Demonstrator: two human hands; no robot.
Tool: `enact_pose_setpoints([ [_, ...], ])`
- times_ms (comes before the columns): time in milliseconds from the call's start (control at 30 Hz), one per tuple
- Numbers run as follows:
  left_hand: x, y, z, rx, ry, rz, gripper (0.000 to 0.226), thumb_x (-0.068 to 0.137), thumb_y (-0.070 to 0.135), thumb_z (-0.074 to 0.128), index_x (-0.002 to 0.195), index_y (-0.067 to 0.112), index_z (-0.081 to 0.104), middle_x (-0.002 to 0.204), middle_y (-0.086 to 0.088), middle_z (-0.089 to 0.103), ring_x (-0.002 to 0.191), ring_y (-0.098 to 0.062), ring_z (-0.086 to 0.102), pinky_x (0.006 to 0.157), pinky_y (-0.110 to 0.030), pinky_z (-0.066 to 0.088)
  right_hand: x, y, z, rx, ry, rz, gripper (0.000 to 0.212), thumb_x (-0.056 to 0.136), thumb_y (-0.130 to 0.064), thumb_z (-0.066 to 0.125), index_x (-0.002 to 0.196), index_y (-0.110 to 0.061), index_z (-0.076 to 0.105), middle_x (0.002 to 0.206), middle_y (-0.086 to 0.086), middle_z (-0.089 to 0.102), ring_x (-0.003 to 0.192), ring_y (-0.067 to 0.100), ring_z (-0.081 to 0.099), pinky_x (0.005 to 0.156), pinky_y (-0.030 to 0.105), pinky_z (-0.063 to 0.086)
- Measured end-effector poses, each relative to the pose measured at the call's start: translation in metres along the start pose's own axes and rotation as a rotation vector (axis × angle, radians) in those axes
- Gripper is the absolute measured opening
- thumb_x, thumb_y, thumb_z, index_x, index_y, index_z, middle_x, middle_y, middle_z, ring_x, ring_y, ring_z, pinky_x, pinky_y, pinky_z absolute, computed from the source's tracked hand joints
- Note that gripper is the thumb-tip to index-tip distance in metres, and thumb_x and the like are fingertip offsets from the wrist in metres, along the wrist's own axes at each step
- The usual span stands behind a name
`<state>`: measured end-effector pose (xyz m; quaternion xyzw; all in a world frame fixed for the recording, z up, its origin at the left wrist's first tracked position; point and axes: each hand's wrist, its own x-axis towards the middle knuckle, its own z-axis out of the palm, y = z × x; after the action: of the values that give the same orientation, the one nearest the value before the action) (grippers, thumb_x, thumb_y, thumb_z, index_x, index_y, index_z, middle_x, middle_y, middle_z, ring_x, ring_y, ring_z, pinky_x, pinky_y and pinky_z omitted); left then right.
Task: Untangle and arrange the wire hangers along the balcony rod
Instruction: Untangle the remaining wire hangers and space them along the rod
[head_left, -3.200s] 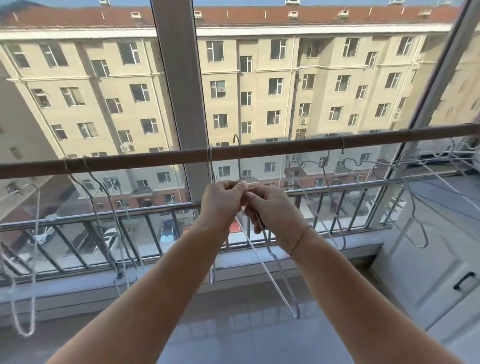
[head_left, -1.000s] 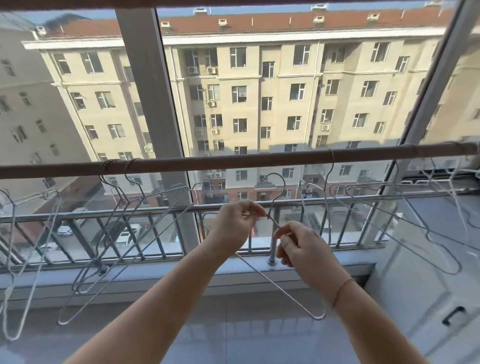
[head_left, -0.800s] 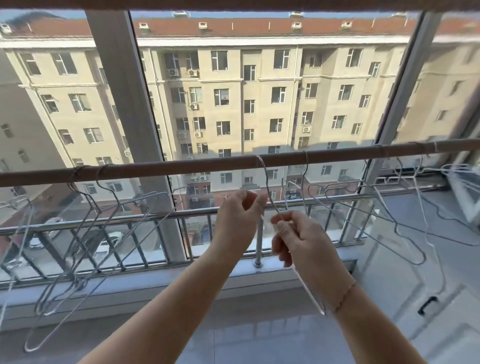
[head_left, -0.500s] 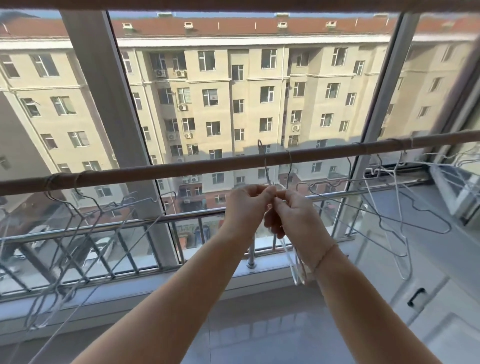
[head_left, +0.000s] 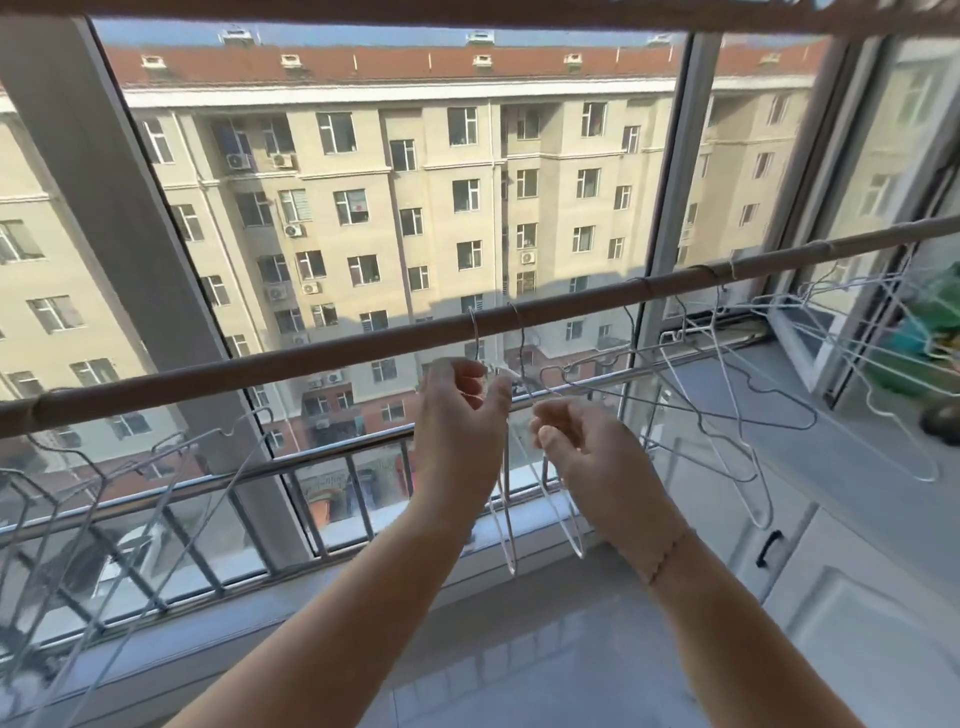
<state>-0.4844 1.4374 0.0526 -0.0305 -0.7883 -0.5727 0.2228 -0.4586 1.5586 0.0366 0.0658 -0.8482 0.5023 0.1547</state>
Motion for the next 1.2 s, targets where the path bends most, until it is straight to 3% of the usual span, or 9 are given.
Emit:
enact_pose_setpoints([
  [100, -0.007, 0.02, 0.019, -0.031, -0.089, 0.076, 0.019, 0.087, 0.03, 0.061, 0.099, 0.017, 0.054, 0.088, 0.0, 0.06, 0.079, -0.012, 0.057, 0.07, -0.023, 0.05, 0.005, 0.017, -0.036, -0.022, 0.211, -0.071, 0.021, 0.09, -0.012, 0.054, 0.109, -0.016, 0.061, 0.102, -0.004, 0.065, 0.092, 0.003, 0.06, 0.075, 0.001, 0.044],
  [233, -0.008, 0.035, 0.058, -0.091, -0.229, -0.005, 0.014, 0.09, 0.028, 0.058, 0.099, 0.018, 0.058, 0.086, 0.006, 0.061, 0.078, -0.004, 0.056, 0.068, -0.014, 0.045, 0.026, 0.056, -0.077, -0.109, 0.302, -0.029, 0.023, 0.087, -0.008, 0.054, 0.109, -0.012, 0.059, 0.111, 0.004, 0.06, 0.107, 0.018, 0.056, 0.088, 0.02, 0.04],
  [433, 0.001, 0.04, 0.135, -0.215, -0.254, -0.338, 0.011, 0.091, 0.024, 0.057, 0.093, 0.015, 0.062, 0.08, 0.003, 0.06, 0.075, -0.01, 0.053, 0.072, -0.024, 0.043, 0.05, 0.101, -0.115, -0.141, 0.023, 0.045, 0.039, 0.087, -0.014, 0.056, 0.125, -0.011, 0.048, 0.122, 0.005, 0.055, 0.116, 0.018, 0.052, 0.098, 0.027, 0.04],
  [533, 0.002, 0.038, 0.168, -0.257, -0.181, -0.445, 0.02, 0.091, 0.021, 0.057, 0.1, 0.005, 0.066, 0.07, 0.004, 0.053, 0.069, -0.009, 0.047, 0.075, -0.029, 0.039, 0.049, 0.115, -0.129, -0.154, -0.111, 0.059, 0.038, 0.088, -0.017, 0.055, 0.125, -0.015, 0.047, 0.107, 0.001, 0.061, 0.101, 0.018, 0.06, 0.091, 0.029, 0.048],
  [633, -0.001, 0.037, 0.19, -0.298, -0.11, -0.481, 0.011, 0.089, 0.019, 0.059, 0.088, 0.012, 0.066, 0.073, -0.001, 0.06, 0.07, -0.013, 0.053, 0.072, -0.03, 0.045, 0.045, 0.128, -0.143, -0.16, -0.253, 0.051, 0.03, 0.089, -0.022, 0.055, 0.119, -0.021, 0.05, 0.094, -0.001, 0.066, 0.088, 0.013, 0.065, 0.081, 0.028, 0.052],
  [767, -0.006, 0.04, 0.203, -0.35, -0.021, -0.496, 0.003, 0.086, 0.011, 0.063, 0.085, 0.011, 0.066, 0.079, -0.008, 0.068, 0.071, -0.018, 0.061, 0.075, -0.033, 0.052, 0.04, 0.132, -0.157, 0.113, -0.396, 0.078, 0.017, 0.091, -0.011, 0.051, 0.105, -0.018, 0.056, 0.078, 0.003, 0.071, 0.068, 0.007, 0.067, 0.069, 0.025, 0.054],
  [867, -0.005, 0.045, 0.204, -0.396, 0.022, -0.49, 0.008, 0.087, 0.004, 0.06, 0.083, 0.009, 0.066, 0.07, -0.006, 0.066, 0.063, -0.016, 0.06, 0.062, -0.025, 0.052, 0.047, 0.128, -0.16, 0.23, -0.444, 0.045, 0.017, 0.092, -0.005, 0.048, 0.102, -0.014, 0.059, 0.073, 0.008, 0.07, 0.061, 0.007, 0.064, 0.06, 0.018, 0.051],
  [1100, 0.029, 0.044, 0.197, -0.413, 0.142, -0.507, 0.014, 0.09, 0.005, 0.056, 0.078, 0.008, 0.063, 0.067, -0.006, 0.062, 0.056, -0.014, 0.057, 0.048, -0.018, 0.05, 0.082, 0.114, -0.14, 0.275, -0.455, 0.014, 0.016, 0.092, -0.008, 0.047, 0.096, -0.017, 0.06, 0.066, 0.005, 0.069, 0.058, 0.013, 0.061, 0.063, 0.03, 0.053],
  [1200, 0.031, 0.031, 0.197, -0.368, 0.156, -0.543, 0.021, 0.09, 0.004, 0.054, 0.072, 0.011, 0.061, 0.065, -0.006, 0.059, 0.05, -0.011, 0.051, 0.044, -0.016, 0.043, 0.087, 0.121, -0.132, 0.205, -0.444, 0.02, 0.012, 0.092, -0.016, 0.049, 0.09, -0.022, 0.059, 0.077, 0.006, 0.07, 0.069, 0.017, 0.065, 0.07, 0.036, 0.054],
])
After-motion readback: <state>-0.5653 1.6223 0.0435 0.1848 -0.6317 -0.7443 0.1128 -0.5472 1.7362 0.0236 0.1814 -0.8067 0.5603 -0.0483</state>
